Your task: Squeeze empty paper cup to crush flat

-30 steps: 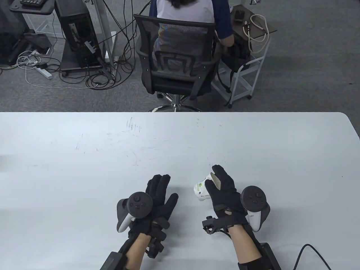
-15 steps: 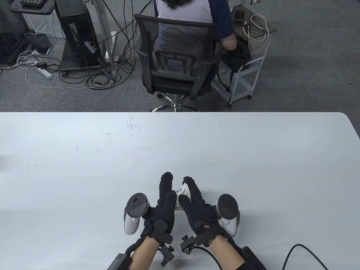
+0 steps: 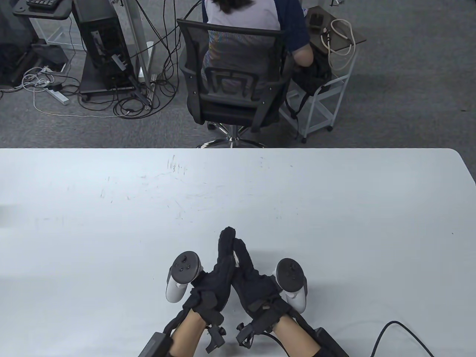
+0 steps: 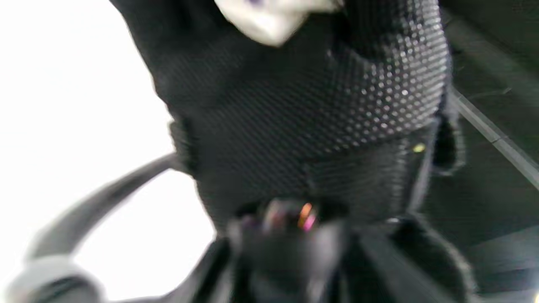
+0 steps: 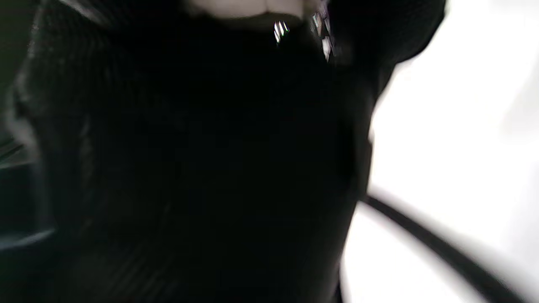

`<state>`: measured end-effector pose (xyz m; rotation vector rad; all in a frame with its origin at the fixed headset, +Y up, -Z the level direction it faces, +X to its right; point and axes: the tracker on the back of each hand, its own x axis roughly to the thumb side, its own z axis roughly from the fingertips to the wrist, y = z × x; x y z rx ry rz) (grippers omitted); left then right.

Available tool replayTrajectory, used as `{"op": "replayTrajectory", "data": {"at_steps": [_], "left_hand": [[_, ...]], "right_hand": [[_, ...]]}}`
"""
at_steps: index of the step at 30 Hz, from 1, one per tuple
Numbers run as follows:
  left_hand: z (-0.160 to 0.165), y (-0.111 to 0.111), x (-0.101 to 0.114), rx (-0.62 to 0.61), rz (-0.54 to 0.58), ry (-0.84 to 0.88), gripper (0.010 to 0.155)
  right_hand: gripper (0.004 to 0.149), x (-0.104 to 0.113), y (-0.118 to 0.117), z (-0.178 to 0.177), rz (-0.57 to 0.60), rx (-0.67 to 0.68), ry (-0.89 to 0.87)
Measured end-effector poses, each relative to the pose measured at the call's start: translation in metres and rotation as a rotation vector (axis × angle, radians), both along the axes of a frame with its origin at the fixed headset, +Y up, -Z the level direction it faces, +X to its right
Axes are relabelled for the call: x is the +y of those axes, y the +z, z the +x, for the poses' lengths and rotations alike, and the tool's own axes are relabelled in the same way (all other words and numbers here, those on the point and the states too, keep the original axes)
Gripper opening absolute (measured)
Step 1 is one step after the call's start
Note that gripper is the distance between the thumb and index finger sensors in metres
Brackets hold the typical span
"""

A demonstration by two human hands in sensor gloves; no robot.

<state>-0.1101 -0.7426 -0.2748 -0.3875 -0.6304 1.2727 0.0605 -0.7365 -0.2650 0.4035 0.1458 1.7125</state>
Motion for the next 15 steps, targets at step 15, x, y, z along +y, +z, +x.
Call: {"op": "replayTrajectory", "data": {"at_steps": [15], "left_hand": [[-0.056, -0.01, 0.0, 0.509, 0.286, -0.694, 0.072]], "right_hand": [[0.072, -0.018, -0.015, 0.004, 0.315, -0.02, 1.129]]}}
